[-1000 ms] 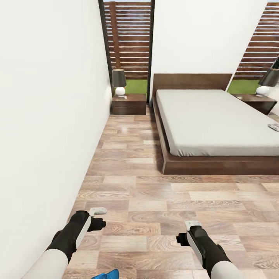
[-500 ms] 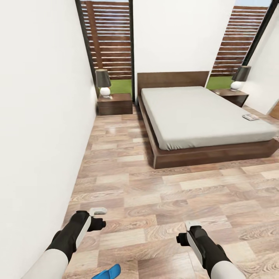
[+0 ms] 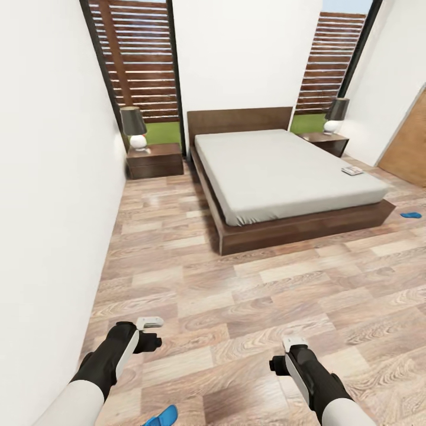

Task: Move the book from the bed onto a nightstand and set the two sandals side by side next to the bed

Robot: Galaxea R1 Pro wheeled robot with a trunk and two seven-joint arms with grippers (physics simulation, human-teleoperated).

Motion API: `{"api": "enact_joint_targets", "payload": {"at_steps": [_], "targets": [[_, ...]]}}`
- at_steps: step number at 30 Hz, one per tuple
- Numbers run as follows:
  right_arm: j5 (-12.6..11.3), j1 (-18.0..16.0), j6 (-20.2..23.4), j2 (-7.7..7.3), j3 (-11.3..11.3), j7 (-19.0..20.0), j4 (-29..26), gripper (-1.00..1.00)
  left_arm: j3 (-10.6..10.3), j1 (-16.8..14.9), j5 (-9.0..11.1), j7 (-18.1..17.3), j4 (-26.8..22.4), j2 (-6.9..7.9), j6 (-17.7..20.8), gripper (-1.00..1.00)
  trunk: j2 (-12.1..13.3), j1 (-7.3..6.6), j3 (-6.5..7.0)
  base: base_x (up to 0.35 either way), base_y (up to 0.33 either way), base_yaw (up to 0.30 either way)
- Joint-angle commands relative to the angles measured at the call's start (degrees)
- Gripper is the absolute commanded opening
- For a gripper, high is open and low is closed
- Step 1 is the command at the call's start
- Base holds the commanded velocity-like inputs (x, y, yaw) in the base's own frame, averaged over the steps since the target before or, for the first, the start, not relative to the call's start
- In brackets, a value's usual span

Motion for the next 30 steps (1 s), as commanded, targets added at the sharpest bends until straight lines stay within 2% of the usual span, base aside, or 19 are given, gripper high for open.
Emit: {"api": "enact_joint_targets", "payload": {"at_steps": [1,9,30], "targets": [[0.0,0.0,0.3,0.01,0.1,-0.2,-0.1,1.00,0.0,0.0,0.2,0.1,-0.1,0.01,0.3,1.00,0.0,-0.02,-0.05,-0.184,0.136,-0.054],[0.0,0.0,0.3,0.01,0.1,-0.2,-0.1,1.00,-0.1,0.0,0.2,0.1,-0.1,0.01,0.3,1.00,0.0,-0.02,-0.05,-0.192,0.140,-0.006],[0.0,0.0,0.5,0.01,0.1,-0.2,-0.1,1.00,0.0,0.0,0.2,0.1,-0.1,0.01,0.3,1.00,0.0,-0.02,-0.05,-0.007,0.005,-0.015]]}}
